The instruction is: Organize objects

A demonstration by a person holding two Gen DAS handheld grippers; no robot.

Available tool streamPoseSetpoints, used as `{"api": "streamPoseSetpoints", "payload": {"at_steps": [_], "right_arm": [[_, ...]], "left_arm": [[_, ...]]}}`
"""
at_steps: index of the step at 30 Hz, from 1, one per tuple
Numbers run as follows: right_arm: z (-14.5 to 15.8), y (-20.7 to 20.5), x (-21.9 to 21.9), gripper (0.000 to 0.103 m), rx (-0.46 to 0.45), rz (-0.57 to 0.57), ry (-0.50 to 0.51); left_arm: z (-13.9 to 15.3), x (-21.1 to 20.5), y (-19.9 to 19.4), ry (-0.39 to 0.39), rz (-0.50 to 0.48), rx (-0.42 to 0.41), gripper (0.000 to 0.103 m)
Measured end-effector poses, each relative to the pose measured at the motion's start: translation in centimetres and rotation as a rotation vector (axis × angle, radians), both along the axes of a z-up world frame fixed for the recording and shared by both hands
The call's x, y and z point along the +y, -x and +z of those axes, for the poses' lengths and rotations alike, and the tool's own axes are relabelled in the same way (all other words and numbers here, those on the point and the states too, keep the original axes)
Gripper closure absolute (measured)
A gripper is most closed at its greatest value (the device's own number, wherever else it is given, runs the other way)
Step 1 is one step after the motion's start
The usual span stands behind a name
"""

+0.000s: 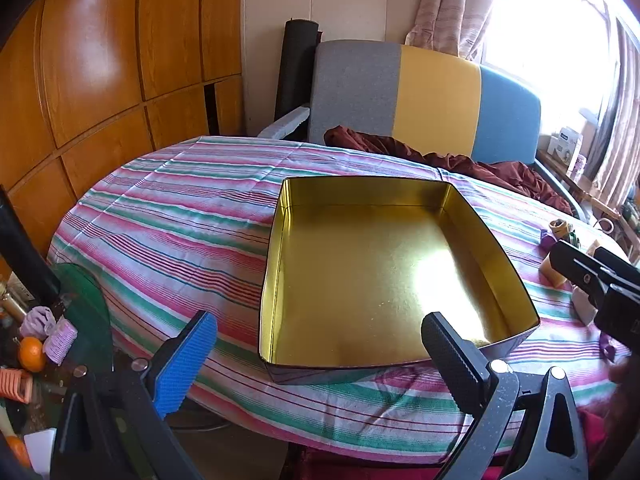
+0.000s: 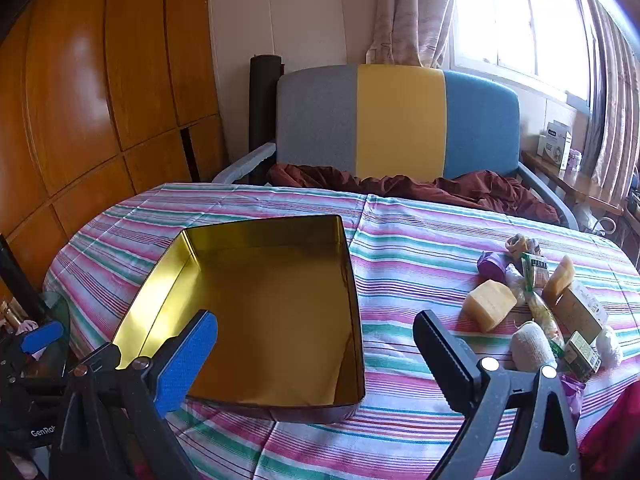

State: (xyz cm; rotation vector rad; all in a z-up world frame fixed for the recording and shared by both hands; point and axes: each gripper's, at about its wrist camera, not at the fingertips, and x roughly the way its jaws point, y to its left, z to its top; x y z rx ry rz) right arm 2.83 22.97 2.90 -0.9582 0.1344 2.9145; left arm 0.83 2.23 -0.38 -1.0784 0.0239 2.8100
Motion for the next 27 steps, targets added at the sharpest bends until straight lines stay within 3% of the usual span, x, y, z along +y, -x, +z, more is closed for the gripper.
{"api": "streamPoseSetpoints", "payload": {"at_steps": [9, 15, 27], "right_arm": [[0.7, -0.6, 2.2, 0.003, 0.006, -0.021, 0.023], [1.4, -1.2, 5.7, 0.003, 0.006, -0.094, 0.080], [1.8, -3.2, 20.5, 0.003, -0.012, -0.392, 0.230]], "left_arm": [[-0.3, 1.0, -0.3, -0.010, -0.048, -0.024, 0.000], [-0.2, 2.1, -0.4, 0.011, -0.089, -0.023, 0.000], [0.7, 5.4, -0.6, -0.004, -0.236, 0.005, 0.000]]}}
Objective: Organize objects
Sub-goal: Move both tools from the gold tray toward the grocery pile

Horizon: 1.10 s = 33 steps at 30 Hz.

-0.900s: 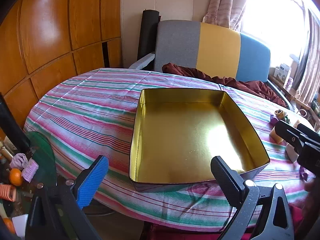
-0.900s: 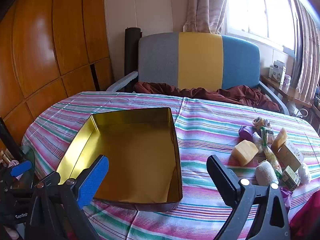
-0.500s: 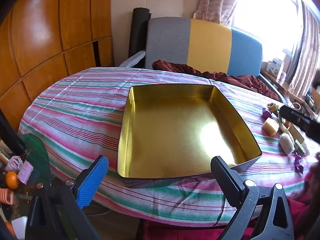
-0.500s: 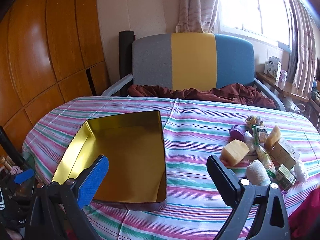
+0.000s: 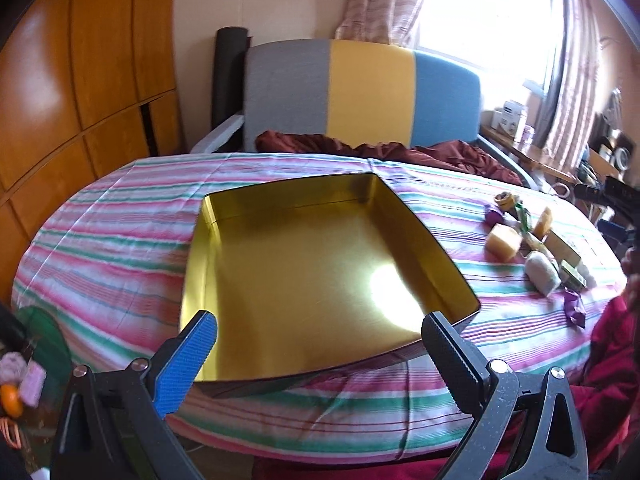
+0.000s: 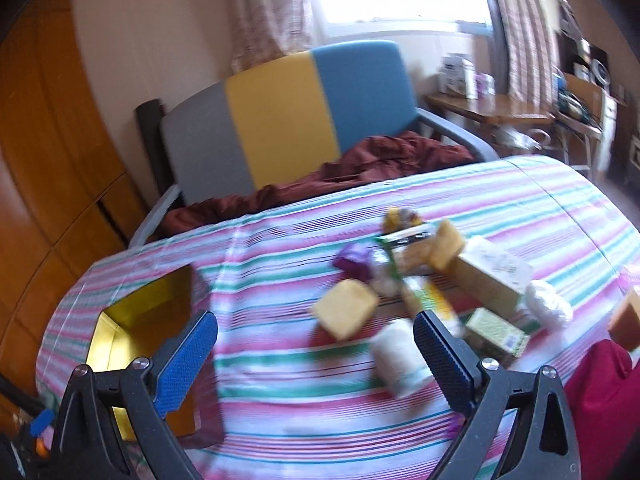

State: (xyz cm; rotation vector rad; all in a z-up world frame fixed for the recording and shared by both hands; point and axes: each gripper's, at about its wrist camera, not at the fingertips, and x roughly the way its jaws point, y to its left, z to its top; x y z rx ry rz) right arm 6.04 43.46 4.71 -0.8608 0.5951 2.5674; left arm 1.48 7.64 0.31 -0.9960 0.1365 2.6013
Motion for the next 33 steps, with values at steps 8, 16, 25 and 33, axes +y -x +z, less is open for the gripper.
{"api": "streamPoseSetpoints", "payload": {"at_steps": [8, 16, 25, 33], "right_arm": [[-1.7, -2.6, 10.6, 0.003, -0.020, -0.244, 0.050], [-5.3, -5.6, 15.3, 0.003, 0.030, -0.363, 0.270], [-5.8, -5.3, 15.4, 0.003, 0.040, -0.305, 0.352], [-7.1, -4.8, 16.0, 0.002, 0.010, -0.284, 0.435]], "left_arm": [[0.6, 4.5, 0.5, 0.032, -0.113, -0.005, 0.000], [0.8, 11.9, 1.7, 0.070, -0.249, -0.027, 0.000], [-1.0, 23.7, 4.3, 0.169, -0.443, -0.050, 0.000], [-4.0, 30.3, 8.3, 0.230, -0.510, -0.097, 0.000]]}}
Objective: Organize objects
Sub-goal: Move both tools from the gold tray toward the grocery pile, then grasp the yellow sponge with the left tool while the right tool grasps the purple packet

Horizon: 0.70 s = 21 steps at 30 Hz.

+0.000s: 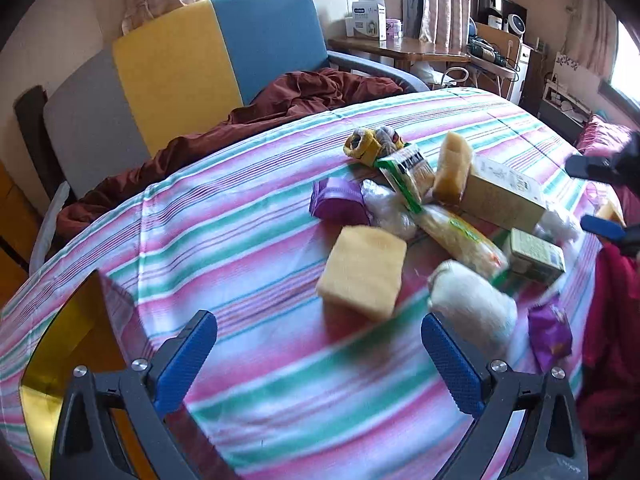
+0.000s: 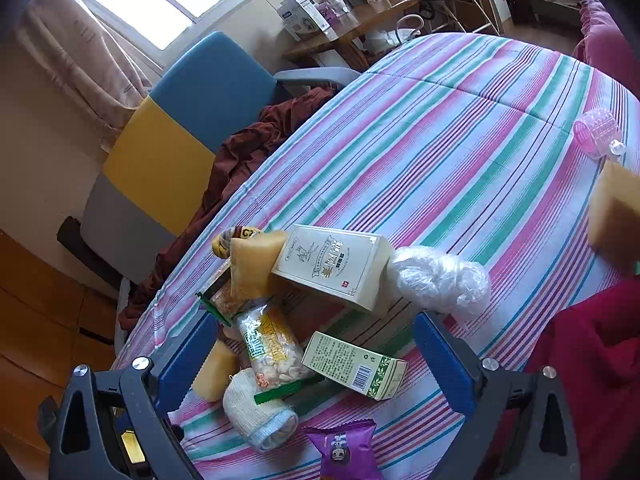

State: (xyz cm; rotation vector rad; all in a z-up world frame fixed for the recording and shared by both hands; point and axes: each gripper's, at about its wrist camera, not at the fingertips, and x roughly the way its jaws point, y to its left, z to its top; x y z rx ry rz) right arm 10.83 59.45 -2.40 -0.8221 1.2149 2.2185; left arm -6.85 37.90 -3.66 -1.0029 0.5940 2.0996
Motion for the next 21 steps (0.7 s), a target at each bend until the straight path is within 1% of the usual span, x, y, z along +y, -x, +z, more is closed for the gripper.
{"api": "streamPoseSetpoints", "payload": {"at_steps": [4, 7, 10, 11, 12, 13, 14, 15, 16, 17, 19, 21], "right_arm": [[-0.5, 0.4, 0.0, 0.003, -0.007, 0.022, 0.026], [-0.6, 0.6, -0.1, 0.003, -0.007, 0.035, 0.035], [-0.8, 0.7, 0.0, 0.002, -0.013, 0.038, 0.048], [-0.9, 0.8, 0.0, 0.002, -0.020, 0.036, 0.050], [-1.0, 0.8, 0.1, 0.002, -0.027, 0.034, 0.053], [-1.2, 0.8, 0.1, 0.002, -0.034, 0.033, 0.057], [-1.3, 1.0, 0.1, 0.002, -0.041, 0.037, 0.061], [-1.3, 1.0, 0.1, 0.002, -0.046, 0.040, 0.060], [-1.3, 1.1, 0.0, 0.002, -0.049, 0.042, 0.054], [-1.2, 1.1, -0.1, 0.002, -0.048, 0.043, 0.046], [-1.0, 1.1, -0.2, 0.002, -0.044, 0.048, 0.036], [-1.1, 1.0, -0.1, 0.002, -0.042, 0.043, 0.043]], "left_arm": [[-0.7, 2.3, 1.2, 0.012, -0.023, 0.008, 0.000], [-1.7, 4.5, 1.8, 0.050, -0.061, 0.023, 0.003], [-3.3, 5.9, 2.5, 0.094, -0.081, -0.034, 0.014], [-3.8, 6.3, 2.7, 0.104, -0.080, -0.060, 0.022], [-4.1, 6.6, 2.9, 0.104, -0.081, -0.082, 0.025], [-4.4, 6.8, 3.1, 0.098, -0.079, -0.099, 0.027], [-4.7, 6.9, 3.2, 0.092, -0.074, -0.113, 0.032], [-5.0, 6.8, 3.4, 0.078, -0.069, -0.148, 0.043], [-5.4, 6.7, 3.4, 0.063, -0.062, -0.197, 0.045], [-5.6, 6.5, 3.3, 0.063, -0.044, -0.198, 0.046], [-5.5, 5.6, 2.6, 0.037, -0.028, -0.182, 0.048], [-5.4, 4.3, 1.9, 0.010, -0.002, -0.190, 0.049]]}}
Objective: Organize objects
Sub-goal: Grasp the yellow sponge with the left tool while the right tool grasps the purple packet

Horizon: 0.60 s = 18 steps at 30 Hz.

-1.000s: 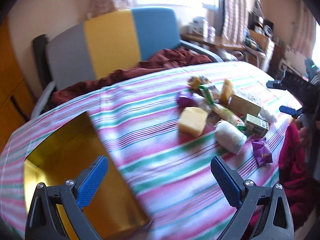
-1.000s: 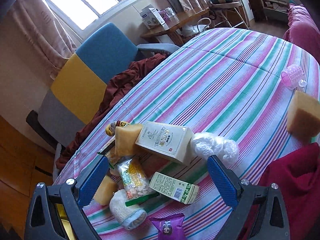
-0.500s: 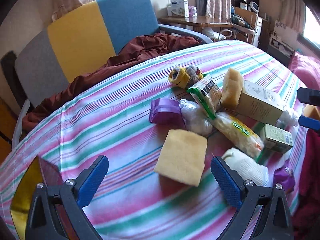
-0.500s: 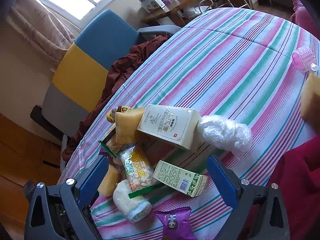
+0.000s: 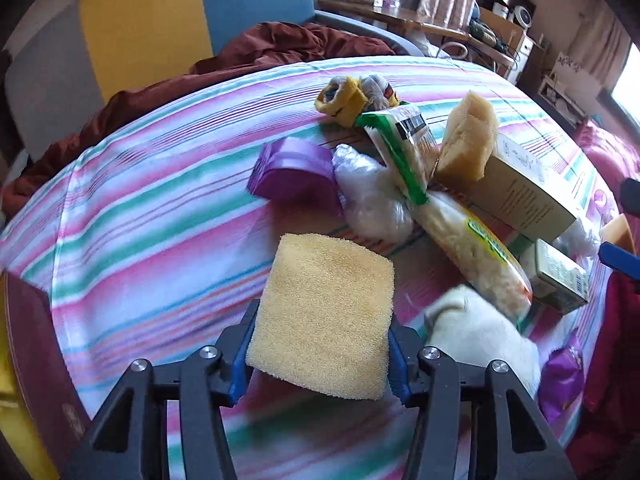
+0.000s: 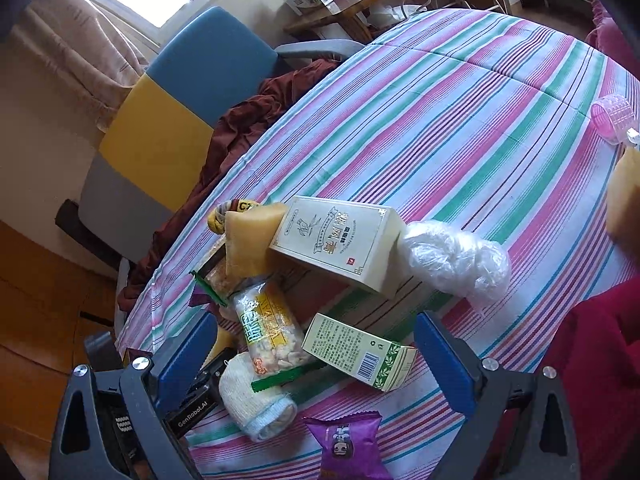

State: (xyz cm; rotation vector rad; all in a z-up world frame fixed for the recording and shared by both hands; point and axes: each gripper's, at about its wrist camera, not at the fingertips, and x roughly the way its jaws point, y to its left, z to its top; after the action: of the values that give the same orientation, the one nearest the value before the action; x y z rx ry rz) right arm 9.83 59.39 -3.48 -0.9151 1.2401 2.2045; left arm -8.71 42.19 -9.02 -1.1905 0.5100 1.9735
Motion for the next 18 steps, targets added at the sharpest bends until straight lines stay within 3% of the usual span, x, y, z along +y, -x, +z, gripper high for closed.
{"api": "streamPoseSetpoints", "payload": {"at_steps": [9, 14, 18], "right_arm": [[-0.5, 0.0, 0.1, 0.003, -0.014, -0.005, 0.023], [-0.9, -0.4, 0.1, 0.003, -0.042, -0.028, 0.042], [-0.7, 0.2, -0.7, 0.007, -0.096, -0.002, -0.002]], "left_arm": [[1.6, -6.1, -7.6, -0.070, -0.007, 0.073, 0.049], [-0.4, -8.1, -10.7, -0.042, -0.036, 0.040, 0.049], [-0.7, -8.5, -11.4, -0.069, -0.037, 0.085, 0.049]]}}
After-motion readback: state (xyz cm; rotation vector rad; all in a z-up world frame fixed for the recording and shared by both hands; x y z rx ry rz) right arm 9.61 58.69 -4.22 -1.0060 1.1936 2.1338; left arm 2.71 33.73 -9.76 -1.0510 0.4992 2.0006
